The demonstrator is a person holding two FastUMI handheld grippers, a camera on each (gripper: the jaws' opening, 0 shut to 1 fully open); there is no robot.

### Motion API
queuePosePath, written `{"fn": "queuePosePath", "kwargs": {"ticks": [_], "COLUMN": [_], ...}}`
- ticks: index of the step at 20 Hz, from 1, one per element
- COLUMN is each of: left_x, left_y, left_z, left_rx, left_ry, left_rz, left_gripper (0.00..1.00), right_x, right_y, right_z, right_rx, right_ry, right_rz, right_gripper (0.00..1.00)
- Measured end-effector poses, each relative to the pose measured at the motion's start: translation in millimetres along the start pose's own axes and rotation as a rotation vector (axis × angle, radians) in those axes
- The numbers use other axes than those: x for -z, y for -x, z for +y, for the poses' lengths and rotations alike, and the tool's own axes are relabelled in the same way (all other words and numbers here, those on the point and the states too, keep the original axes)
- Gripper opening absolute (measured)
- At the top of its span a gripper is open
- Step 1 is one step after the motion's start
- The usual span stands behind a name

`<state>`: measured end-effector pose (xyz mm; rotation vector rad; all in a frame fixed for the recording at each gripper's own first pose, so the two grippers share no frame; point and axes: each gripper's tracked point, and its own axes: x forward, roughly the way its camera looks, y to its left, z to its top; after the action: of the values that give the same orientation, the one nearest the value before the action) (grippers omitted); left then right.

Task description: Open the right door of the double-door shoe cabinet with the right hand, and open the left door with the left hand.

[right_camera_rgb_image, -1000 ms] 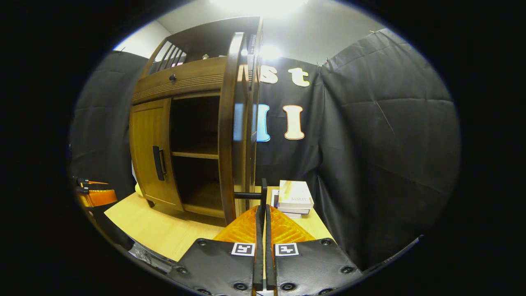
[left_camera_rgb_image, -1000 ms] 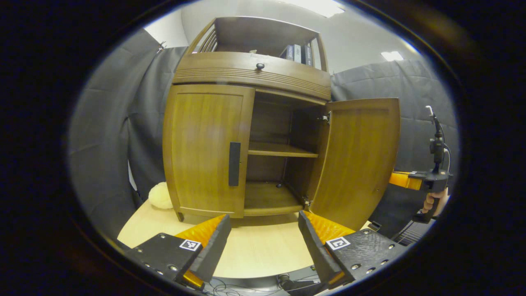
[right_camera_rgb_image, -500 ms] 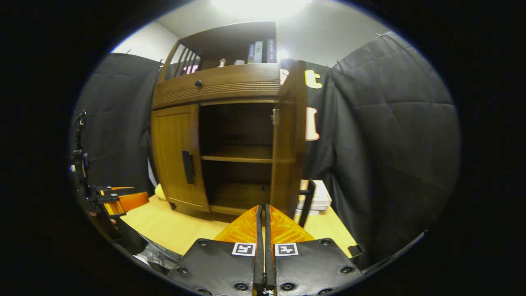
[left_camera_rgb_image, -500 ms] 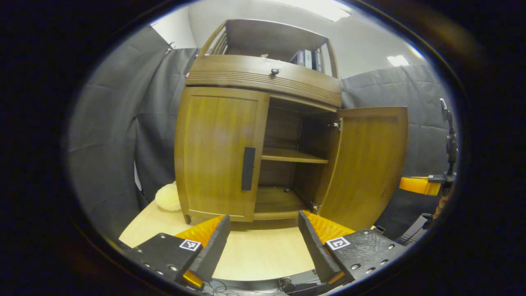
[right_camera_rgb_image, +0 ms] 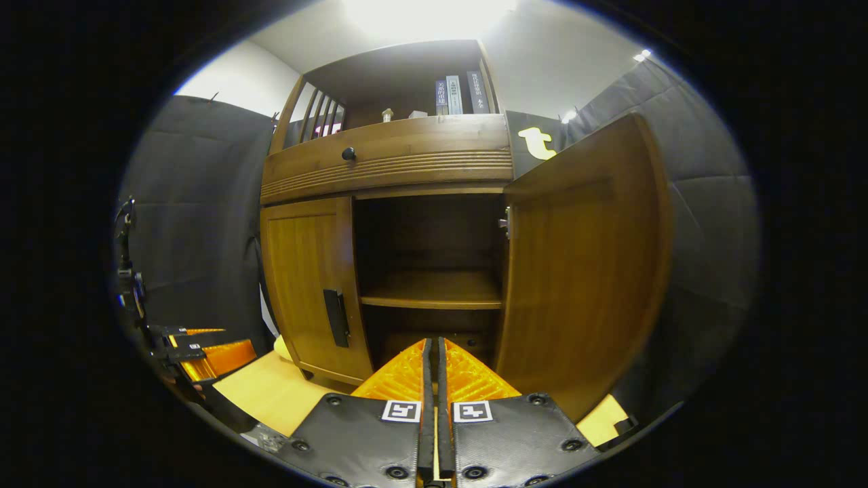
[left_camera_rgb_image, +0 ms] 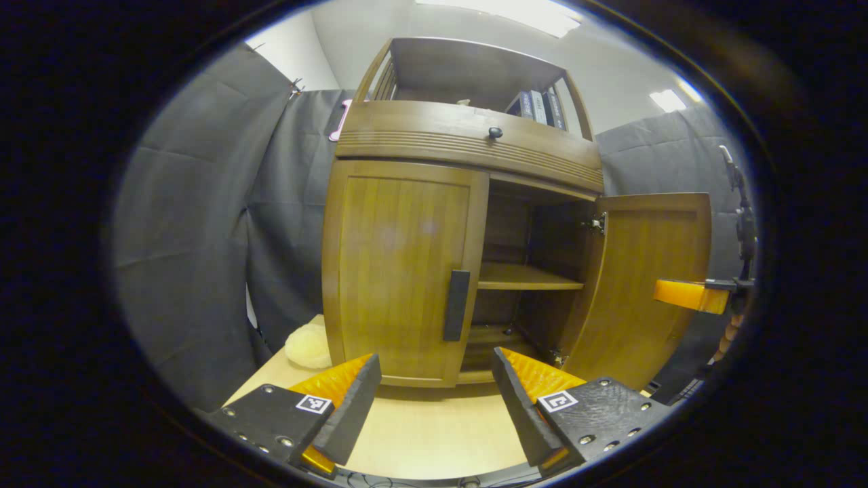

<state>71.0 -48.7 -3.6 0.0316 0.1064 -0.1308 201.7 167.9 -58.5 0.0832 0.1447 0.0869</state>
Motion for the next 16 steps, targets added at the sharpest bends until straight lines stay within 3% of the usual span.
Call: {"fn": "queuePosePath", "kwargs": {"ticks": [4, 11, 13, 16], "left_x": [-14.4, -26.7, -27.8, -27.6], "left_y": [-31.9, -108.7, -132.8, -162.7], "left_z": [-1.0, -10.1, -17.9, -18.8], "left_rx": [0.007, 0.021, 0.038, 0.021], "left_ry": [-0.011, -0.033, -0.024, -0.012], "left_rz": [-0.003, 0.005, 0.016, 0.013], "left_gripper": [0.95, 0.96, 0.95, 0.95], "right_x": [-8.3, 10.5, 8.7, 10.1], "right_y": [-19.0, -24.3, -29.4, -36.2], "right_z": [-0.5, -5.6, -7.3, -9.2], "right_rx": [0.015, 0.083, 0.089, 0.085], "right_ry": [0.009, -0.032, -0.026, -0.009], "right_rz": [-0.049, 0.048, 0.049, 0.047], "right_gripper": [0.00, 0.89, 0.87, 0.96]}}
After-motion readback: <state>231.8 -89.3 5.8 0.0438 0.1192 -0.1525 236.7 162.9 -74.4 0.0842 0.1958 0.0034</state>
